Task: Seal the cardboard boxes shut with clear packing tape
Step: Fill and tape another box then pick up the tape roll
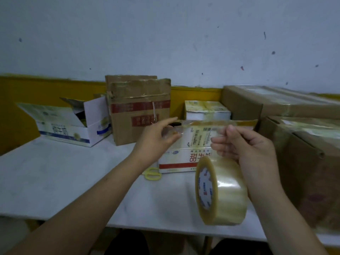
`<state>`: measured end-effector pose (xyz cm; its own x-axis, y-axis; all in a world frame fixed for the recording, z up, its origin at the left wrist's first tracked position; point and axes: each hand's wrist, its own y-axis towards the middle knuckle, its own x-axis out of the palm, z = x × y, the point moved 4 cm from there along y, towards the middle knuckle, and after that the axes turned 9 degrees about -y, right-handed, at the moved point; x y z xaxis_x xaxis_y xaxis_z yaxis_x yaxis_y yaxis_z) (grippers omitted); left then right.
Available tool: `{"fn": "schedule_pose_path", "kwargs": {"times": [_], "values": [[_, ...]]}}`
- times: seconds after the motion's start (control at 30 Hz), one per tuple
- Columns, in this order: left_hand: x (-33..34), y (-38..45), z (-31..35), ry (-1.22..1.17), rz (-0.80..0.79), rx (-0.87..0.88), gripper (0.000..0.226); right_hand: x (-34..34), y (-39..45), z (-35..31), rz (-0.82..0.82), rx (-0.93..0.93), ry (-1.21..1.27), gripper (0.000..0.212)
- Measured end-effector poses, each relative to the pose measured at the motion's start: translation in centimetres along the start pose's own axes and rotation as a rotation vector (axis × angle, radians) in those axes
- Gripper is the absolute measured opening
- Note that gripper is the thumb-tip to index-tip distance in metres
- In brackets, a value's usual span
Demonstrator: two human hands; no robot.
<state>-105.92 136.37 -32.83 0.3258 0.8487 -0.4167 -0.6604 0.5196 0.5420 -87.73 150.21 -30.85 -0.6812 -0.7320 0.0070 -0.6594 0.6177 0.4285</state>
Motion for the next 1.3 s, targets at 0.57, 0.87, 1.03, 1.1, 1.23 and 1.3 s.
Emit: {"fn": "schedule_pose_path", "kwargs": {"times": [0.57,0.87,1.03,1.1,1.23,1.3], "values": [[1.2,3.4,-1.7,-0.382,-0.166,-0.241,0.052,5.1,0.6,4.7,-0.104,0.142,0.1,0.02],[2.5,2.5,-2.0,-0.458,0.014,-0.099,0.015,5.5,1.3,4.9,-0.128,0.128,0.071,0.021],[3.1,1.7,-2.4,-0.357,0.028,0.032,0.029,5.3,1.4,5.0,-0.09,0.135,0.115,0.021],[3.3,1.5,-2.4,-0.309,0.011,0.086,0.036,5.1,1.4,5.2,-0.077,0.144,0.118,0.021],[2.9,1.5,-2.2,-0.429,0.09,0.048,0.022,4.7,1.4,5.3,-0.064,0.151,0.115,0.021],[2.9,1.4,-2.4,-0.469,0.114,0.026,0.015,4.7,1.4,5.3,-0.062,0.159,0.111,0.021]]}}
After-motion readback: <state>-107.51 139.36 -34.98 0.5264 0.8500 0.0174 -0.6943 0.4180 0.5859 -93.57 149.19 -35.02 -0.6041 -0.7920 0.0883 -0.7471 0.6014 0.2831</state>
